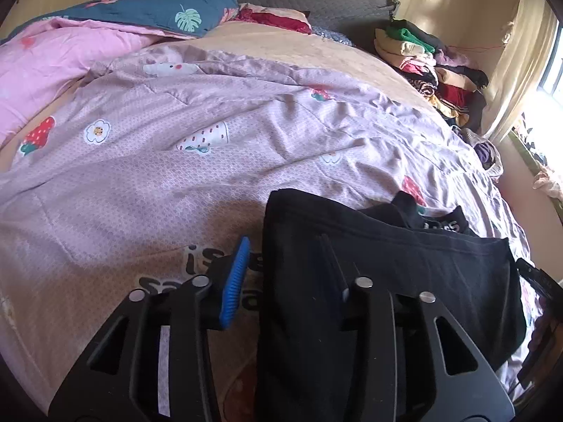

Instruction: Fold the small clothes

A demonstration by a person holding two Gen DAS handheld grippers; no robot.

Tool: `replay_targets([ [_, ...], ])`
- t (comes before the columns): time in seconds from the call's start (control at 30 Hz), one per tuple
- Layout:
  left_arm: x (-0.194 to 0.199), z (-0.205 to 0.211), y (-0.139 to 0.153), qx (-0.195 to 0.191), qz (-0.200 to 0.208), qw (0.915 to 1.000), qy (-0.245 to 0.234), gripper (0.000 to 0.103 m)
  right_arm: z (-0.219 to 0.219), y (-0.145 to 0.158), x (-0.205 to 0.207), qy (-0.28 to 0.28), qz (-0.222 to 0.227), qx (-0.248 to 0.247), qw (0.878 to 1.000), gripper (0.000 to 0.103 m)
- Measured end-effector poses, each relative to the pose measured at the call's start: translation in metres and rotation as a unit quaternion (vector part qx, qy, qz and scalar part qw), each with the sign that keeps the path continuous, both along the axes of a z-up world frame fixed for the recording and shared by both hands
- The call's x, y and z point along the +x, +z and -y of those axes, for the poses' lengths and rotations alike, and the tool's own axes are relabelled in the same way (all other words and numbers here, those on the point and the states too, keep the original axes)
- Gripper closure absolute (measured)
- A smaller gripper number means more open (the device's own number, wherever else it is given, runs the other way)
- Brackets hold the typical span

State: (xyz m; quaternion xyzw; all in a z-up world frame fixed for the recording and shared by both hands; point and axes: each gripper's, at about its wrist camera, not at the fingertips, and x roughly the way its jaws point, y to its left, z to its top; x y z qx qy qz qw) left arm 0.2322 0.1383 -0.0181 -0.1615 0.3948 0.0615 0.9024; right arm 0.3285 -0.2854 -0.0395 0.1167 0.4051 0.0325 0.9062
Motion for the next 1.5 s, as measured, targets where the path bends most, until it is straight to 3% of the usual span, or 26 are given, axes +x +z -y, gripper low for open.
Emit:
replay_targets([
  [0.1,-0.009,0.004,0.006,0.006,0.003,1.0000,-0.006,0.062,-0.001,0.003,-0.014,0.012,-0.003,0.004,1.000,0.048],
  [0.33,-0.032,0.005,0.012,0.005,0.005,0.9999,-0.008,0.054,-0.003,0.006,-0.056,0.039,-0.010,0.007,0.999,0.041],
  [0.87,-0.083,0.002,-0.007,-0.058,-0.030,0.9972,-0.036,0.048,0.015,-0.004,-0.099,0.028,-0.028,0.017,0.999,0.042],
  [1.13,-0.090,0.016,-0.033,-0.094,-0.055,0.9925,-0.054,0.048,0.017,-0.016,-0.097,0.022,-0.046,0.035,0.998,0.068],
  [1.17,-0.090,0.017,-0.034,-0.096,-0.056,0.9923,-0.053,0.050,0.016,-0.017,-0.097,0.026,-0.046,0.038,0.998,0.070],
  [1.23,-0.088,0.020,-0.036,-0.106,-0.057,0.9912,-0.054,0.075,0.013,-0.016,-0.098,0.033,-0.046,0.034,0.998,0.072],
  [1.27,-0.088,0.021,-0.035,-0.111,-0.056,0.9908,-0.053,0.077,0.012,-0.016,-0.098,0.036,-0.046,0.031,0.998,0.078],
  [1.3,-0.089,0.022,-0.032,-0.106,-0.053,0.9916,-0.052,0.084,0.011,-0.015,-0.098,0.039,-0.045,0.028,0.998,0.091],
  [1.33,-0.090,0.021,-0.030,-0.104,-0.049,0.9920,-0.052,0.088,0.011,-0.013,-0.099,0.040,-0.043,0.024,0.998,0.094],
  [1.5,-0.095,0.017,-0.022,-0.102,-0.043,0.9921,-0.059,0.094,0.017,0.002,-0.107,0.043,-0.020,0.024,0.999,0.096],
])
